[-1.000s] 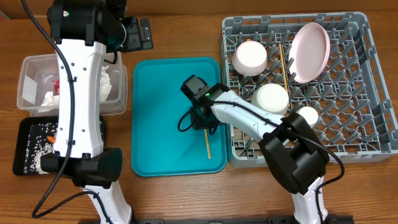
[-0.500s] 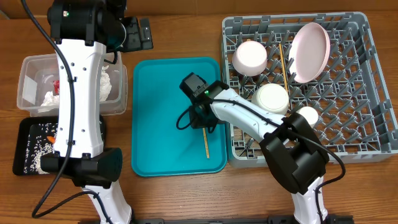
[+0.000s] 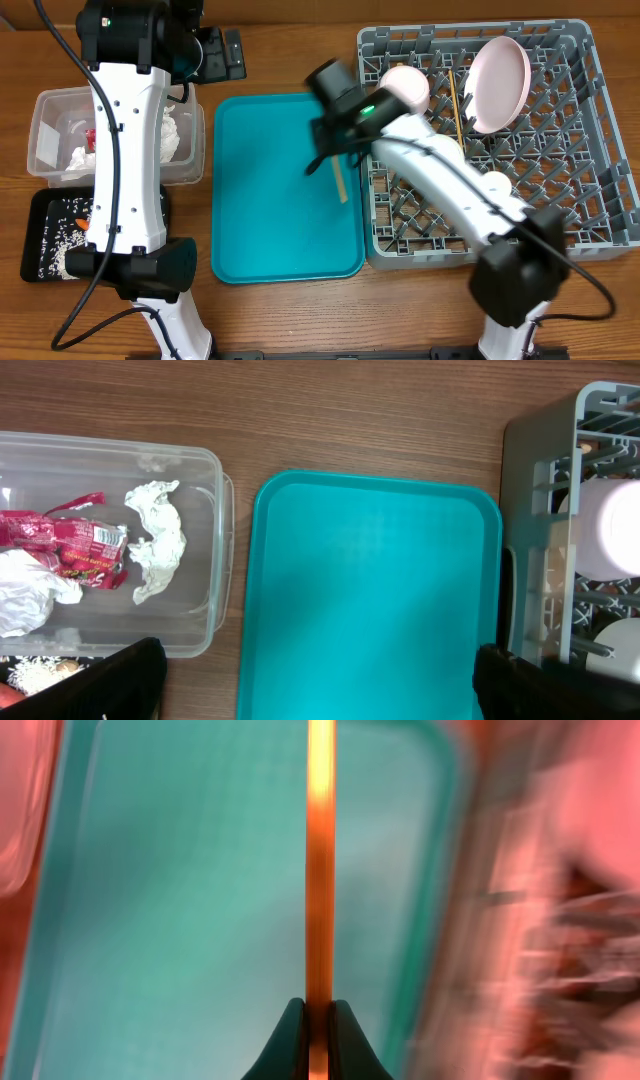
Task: Sort waste into correct bins and load items into the dishwasher
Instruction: 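Lift the chopstick and carry it right into the dish rack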
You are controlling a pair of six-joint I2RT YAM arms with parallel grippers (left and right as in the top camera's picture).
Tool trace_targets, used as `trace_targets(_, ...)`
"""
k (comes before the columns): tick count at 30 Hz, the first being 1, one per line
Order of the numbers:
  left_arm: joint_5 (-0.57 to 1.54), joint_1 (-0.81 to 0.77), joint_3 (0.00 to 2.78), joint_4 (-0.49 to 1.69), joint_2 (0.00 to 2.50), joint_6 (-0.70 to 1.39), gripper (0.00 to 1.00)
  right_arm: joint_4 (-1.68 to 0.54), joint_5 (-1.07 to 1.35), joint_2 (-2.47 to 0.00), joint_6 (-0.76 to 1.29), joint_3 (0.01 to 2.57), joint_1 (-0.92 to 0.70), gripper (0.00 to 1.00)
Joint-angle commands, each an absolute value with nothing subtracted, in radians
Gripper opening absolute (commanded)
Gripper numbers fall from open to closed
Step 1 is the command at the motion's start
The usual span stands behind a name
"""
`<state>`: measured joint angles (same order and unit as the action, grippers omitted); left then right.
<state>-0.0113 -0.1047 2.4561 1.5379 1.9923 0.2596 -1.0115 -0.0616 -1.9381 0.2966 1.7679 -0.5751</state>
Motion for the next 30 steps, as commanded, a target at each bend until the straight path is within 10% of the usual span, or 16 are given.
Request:
trace_targets(1,0.0,-0.112,2.476,1.537,1.969,0.27,1.0,-1.019,-0.086,-1.875,0.211,1.795,-0.45,0.04)
trace_targets(14,0.0,-0.112,2.476,1.536,1.969,0.27,1.0,-0.998,-0.065,-1.872,-0.195,1.795,-0.117,0.04)
trace_targets(30,0.0,-0.112,2.476,1.537,1.969,0.27,1.0,-0.974,-0.05,-1.945,-0.217,1.785,-0.051,0.04)
